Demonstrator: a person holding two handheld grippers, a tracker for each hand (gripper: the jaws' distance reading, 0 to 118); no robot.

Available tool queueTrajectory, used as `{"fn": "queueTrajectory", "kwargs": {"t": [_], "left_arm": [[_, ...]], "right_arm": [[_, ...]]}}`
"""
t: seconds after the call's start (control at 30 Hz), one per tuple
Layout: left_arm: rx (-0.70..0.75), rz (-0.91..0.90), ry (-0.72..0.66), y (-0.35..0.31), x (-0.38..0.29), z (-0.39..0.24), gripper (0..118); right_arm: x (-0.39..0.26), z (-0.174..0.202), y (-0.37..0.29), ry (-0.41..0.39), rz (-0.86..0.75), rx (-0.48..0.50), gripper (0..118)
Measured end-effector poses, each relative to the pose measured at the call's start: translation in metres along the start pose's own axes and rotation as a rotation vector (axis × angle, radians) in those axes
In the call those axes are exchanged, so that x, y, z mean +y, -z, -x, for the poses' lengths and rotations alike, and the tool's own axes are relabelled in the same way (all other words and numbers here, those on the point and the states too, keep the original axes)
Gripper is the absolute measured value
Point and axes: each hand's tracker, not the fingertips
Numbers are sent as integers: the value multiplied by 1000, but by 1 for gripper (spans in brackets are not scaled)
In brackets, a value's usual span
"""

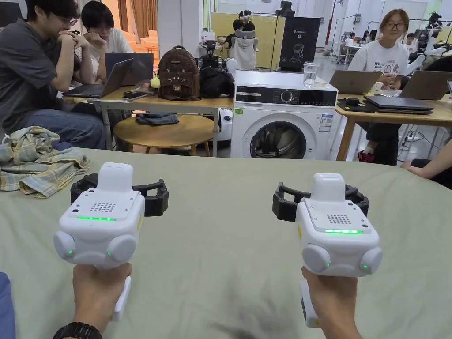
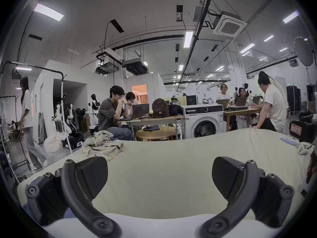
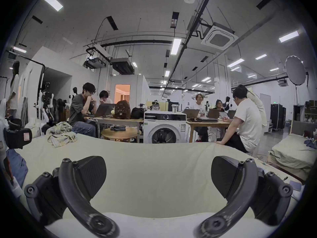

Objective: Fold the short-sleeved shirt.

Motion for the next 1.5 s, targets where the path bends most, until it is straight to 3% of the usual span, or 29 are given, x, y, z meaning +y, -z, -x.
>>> {"fn": "queueTrajectory", "kwargs": {"t": [0.47,1.5], "left_arm": [[6,1,-31,-3,-1,3,118],[-9,55,-26,-2,-11,2,118]], "right_arm": [[-4,1,-1,36,21,-14,118],[-17,4,-4,-1,47,-1,118]]}}
